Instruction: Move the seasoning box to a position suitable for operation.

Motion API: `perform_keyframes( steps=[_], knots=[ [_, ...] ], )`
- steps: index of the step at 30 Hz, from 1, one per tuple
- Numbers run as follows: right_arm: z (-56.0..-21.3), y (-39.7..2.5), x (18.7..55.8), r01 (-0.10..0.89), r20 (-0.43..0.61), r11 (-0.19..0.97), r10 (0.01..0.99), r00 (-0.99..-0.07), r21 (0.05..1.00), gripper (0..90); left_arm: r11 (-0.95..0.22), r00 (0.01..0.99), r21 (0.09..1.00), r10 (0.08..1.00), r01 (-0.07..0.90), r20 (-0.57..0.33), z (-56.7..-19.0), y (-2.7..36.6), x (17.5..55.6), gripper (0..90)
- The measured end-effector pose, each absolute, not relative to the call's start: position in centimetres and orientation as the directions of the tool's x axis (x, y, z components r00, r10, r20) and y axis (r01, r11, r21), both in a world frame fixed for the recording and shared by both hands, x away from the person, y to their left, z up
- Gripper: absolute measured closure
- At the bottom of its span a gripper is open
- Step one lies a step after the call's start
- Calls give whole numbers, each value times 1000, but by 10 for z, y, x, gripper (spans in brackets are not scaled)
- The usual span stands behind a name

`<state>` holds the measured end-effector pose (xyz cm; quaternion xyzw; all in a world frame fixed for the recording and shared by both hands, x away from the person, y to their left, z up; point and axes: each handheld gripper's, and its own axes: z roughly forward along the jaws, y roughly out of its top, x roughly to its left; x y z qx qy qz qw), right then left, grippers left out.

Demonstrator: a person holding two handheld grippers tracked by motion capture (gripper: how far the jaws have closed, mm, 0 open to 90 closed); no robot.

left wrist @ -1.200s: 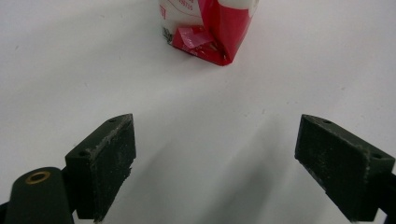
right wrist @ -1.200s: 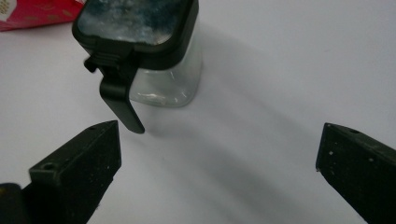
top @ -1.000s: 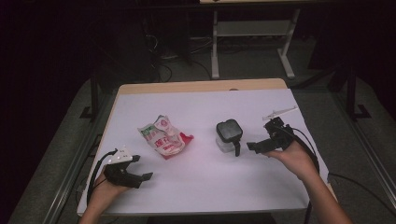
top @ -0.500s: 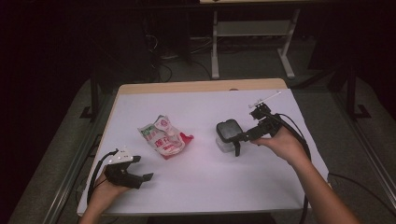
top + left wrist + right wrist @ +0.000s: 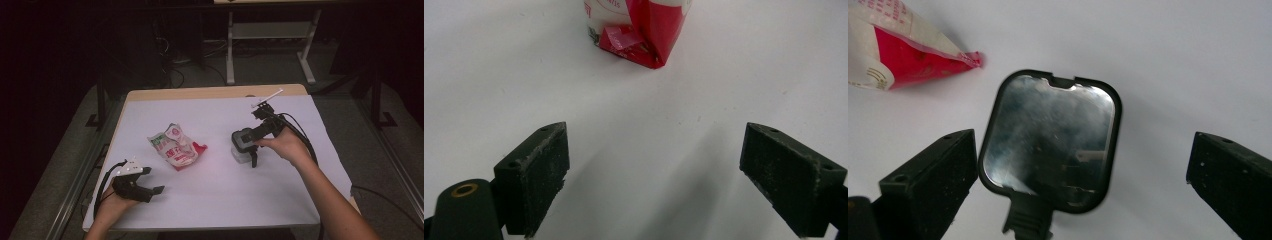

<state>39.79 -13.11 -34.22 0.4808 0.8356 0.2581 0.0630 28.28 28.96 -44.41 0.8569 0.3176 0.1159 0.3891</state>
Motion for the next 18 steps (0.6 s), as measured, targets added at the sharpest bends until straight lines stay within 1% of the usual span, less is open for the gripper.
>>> perform_keyframes(
  steps=[10, 18],
  knots=[
    [-355, -105, 410, 783, 123, 435, 836, -534, 444, 0, -502, 775, 737, 630, 453, -48, -445, 289, 282, 120],
    [-369, -94, 415, 790, 115, 450, 836, -537, 417, 0, -508, 778, 734, 627, 451, -45, -445, 288, 283, 120]
  ],
)
